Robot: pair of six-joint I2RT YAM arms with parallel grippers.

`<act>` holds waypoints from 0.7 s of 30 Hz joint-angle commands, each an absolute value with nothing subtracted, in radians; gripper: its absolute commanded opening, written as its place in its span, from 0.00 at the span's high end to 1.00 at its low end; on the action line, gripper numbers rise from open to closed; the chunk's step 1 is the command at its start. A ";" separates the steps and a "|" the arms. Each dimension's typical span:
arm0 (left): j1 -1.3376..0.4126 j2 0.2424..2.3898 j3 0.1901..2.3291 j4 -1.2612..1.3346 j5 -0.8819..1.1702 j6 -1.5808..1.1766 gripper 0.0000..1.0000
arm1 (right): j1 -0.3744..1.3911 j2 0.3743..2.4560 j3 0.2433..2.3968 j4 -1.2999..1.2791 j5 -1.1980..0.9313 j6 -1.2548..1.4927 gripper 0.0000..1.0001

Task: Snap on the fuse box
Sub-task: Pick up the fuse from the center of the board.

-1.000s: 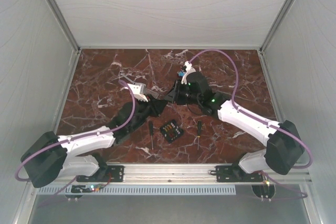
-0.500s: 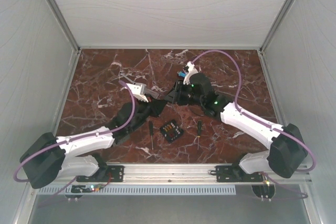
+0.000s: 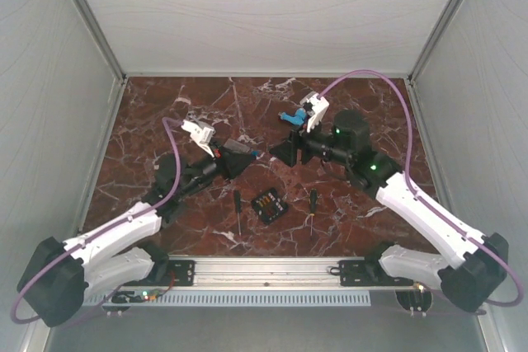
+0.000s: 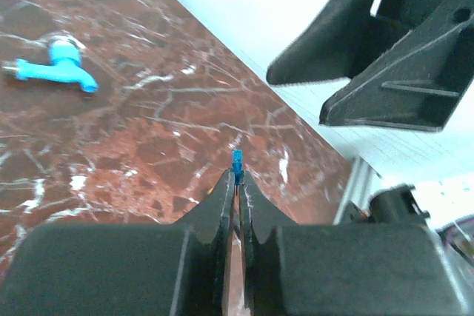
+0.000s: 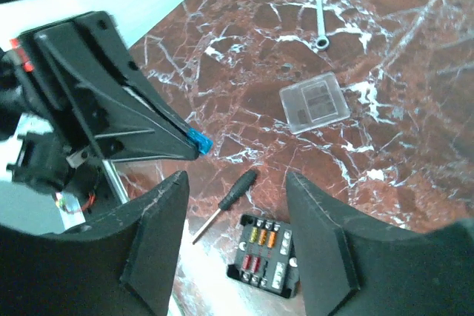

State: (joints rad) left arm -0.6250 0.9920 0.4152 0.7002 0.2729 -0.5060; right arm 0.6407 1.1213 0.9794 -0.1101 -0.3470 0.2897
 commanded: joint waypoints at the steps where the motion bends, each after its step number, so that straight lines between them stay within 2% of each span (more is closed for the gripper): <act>1: -0.612 0.964 0.465 0.671 0.546 -0.512 1.00 | 0.640 1.035 1.004 -0.181 -0.482 0.068 0.46; 5: -0.610 0.954 0.496 0.628 0.630 -0.505 1.00 | 0.640 0.985 1.007 -0.253 -0.575 -0.029 0.39; 7: -0.611 0.951 0.512 0.608 0.670 -0.493 1.00 | 0.640 0.994 1.040 -0.320 -0.635 -0.073 0.38; 14: -0.611 0.972 0.544 0.625 0.803 -0.480 1.00 | 0.640 1.107 1.119 -0.434 -0.904 -0.122 0.53; 21: -0.612 0.993 0.545 0.675 0.881 -0.496 1.00 | 0.640 1.154 1.130 -0.449 -1.000 -0.157 0.64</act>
